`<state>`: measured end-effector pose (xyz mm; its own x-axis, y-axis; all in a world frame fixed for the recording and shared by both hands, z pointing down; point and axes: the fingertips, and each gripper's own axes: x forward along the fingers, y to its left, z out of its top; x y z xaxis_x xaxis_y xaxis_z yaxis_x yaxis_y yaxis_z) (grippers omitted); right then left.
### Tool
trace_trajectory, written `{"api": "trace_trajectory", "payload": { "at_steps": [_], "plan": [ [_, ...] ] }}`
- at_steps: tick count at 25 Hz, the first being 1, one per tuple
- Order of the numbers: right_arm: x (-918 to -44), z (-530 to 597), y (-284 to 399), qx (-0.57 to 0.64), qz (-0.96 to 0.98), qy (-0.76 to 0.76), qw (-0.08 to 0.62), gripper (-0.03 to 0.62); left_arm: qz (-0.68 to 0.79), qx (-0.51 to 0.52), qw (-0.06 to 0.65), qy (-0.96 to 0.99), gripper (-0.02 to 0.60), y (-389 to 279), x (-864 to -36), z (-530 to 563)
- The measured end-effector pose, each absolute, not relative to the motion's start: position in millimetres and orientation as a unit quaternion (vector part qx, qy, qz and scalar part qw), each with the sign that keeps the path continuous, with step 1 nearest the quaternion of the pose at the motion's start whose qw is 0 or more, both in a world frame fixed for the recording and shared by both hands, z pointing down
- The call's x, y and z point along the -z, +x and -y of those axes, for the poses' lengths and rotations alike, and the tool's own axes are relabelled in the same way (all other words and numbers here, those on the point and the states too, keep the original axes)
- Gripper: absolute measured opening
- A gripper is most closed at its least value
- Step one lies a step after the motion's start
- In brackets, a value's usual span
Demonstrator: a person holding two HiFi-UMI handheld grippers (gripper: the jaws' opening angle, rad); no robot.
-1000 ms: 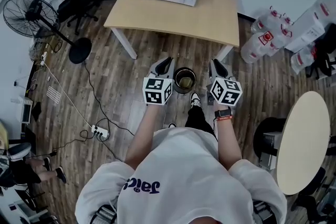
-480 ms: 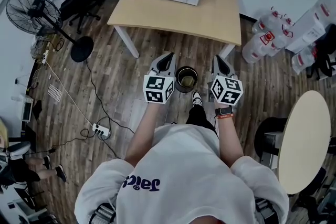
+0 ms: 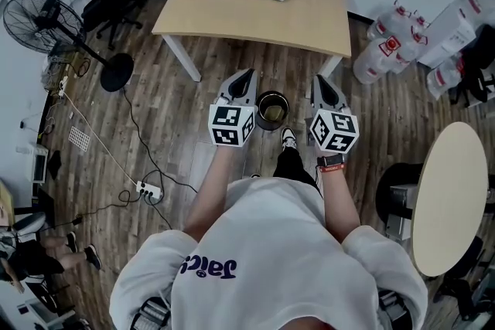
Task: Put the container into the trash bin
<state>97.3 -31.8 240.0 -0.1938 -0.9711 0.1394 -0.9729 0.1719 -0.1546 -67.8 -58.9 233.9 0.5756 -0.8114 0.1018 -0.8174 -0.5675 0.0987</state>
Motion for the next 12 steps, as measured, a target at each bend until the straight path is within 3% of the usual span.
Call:
{"api": "trace_trajectory", "payload": {
  "at_steps": [12],
  "plan": [
    [-281.8,39.8,100.6,-0.147,0.784,0.603,0.014,0.014,0.449,-0.002,0.110,0.887,0.020,-59.2,-272.3,59.8]
  ]
}}
